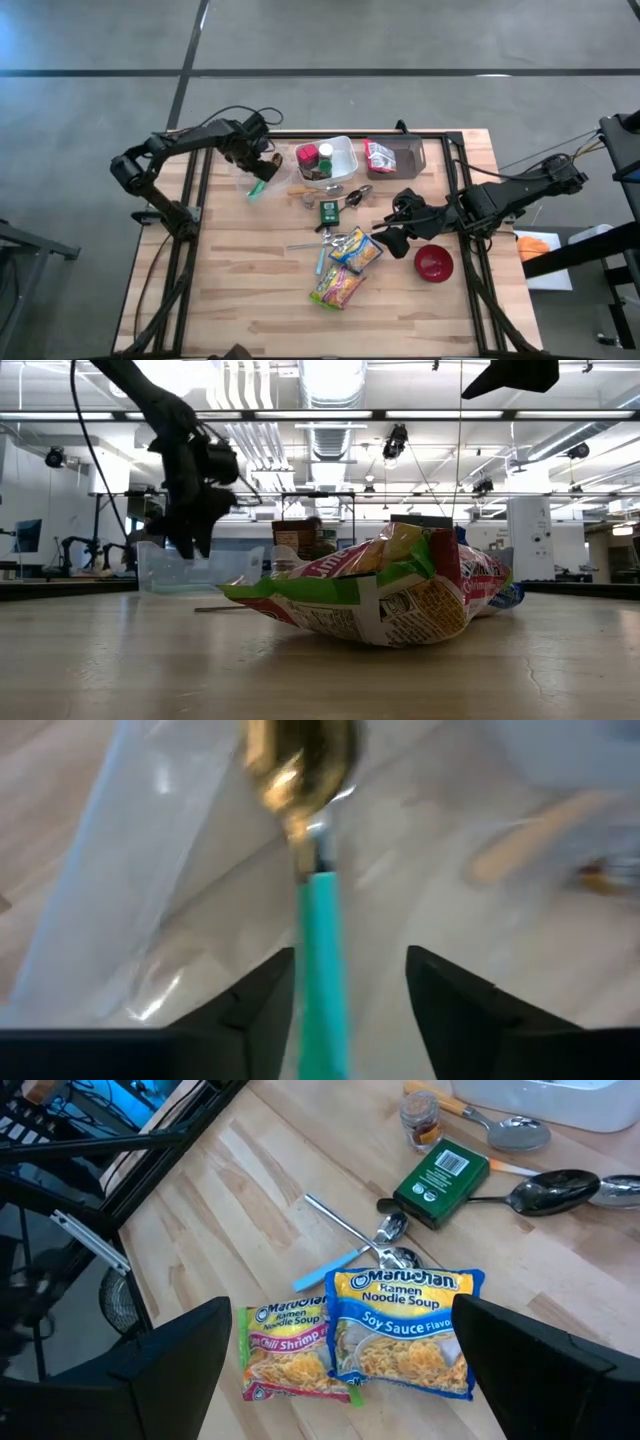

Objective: Pick & Place Food Item
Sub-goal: Put the blue noodle pack into the black bin

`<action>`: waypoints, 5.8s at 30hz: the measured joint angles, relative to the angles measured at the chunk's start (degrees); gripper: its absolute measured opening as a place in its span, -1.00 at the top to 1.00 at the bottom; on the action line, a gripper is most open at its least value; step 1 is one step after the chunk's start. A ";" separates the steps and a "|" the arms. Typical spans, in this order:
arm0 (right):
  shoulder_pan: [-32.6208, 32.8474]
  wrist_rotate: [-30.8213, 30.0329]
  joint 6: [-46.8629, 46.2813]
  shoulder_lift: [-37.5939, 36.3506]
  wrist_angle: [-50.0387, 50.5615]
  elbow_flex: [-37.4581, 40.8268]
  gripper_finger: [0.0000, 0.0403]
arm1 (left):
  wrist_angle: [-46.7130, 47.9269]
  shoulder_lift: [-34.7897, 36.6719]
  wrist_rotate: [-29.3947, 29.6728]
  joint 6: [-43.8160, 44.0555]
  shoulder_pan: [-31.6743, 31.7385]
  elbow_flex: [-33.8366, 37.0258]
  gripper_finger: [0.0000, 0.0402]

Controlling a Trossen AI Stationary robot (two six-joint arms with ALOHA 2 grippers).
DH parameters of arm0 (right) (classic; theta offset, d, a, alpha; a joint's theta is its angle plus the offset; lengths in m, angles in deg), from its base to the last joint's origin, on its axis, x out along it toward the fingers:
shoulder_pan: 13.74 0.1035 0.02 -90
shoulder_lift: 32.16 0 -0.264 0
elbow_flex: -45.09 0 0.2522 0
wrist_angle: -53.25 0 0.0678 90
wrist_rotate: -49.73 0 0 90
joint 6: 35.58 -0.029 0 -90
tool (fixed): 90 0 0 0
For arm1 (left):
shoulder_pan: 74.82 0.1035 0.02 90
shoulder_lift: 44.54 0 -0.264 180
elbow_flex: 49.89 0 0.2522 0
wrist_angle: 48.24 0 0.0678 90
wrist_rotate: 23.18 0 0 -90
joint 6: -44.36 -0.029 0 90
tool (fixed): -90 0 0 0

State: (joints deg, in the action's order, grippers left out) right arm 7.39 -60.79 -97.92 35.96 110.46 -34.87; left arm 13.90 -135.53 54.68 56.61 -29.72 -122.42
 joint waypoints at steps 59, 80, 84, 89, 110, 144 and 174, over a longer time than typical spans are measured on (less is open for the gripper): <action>-25.66 21.27 2.04 40.10 14.67 -29.38 -0.85 | -8.27 27.90 6.76 17.75 -31.29 9.06 -0.13; -3.46 15.97 17.87 43.38 27.17 -33.76 -0.85 | -9.44 27.95 5.54 10.24 -31.25 9.27 -0.13; 0.59 8.59 19.63 44.92 26.86 -33.16 -0.85 | -9.61 27.95 5.57 10.23 -31.25 9.27 -0.13; 2.66 5.57 19.53 47.02 25.67 -32.24 -0.85 | -9.58 27.95 5.57 10.18 -31.25 9.27 -0.13; 5.14 3.77 12.02 48.37 20.22 -25.26 -0.85 | -9.40 27.95 5.59 10.05 -31.29 9.29 -0.13; 4.15 3.17 5.98 48.11 14.50 -19.51 0.95 | -9.35 27.95 5.57 10.23 -31.27 9.29 -0.13; -2.93 -8.45 -9.41 25.25 16.88 -19.31 0.96 | -9.16 28.01 5.59 10.23 -31.25 9.23 -0.13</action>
State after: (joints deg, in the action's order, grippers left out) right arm 4.46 -69.24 -107.33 61.21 127.35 -54.18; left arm 4.74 -107.52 60.27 66.84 -60.97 -113.19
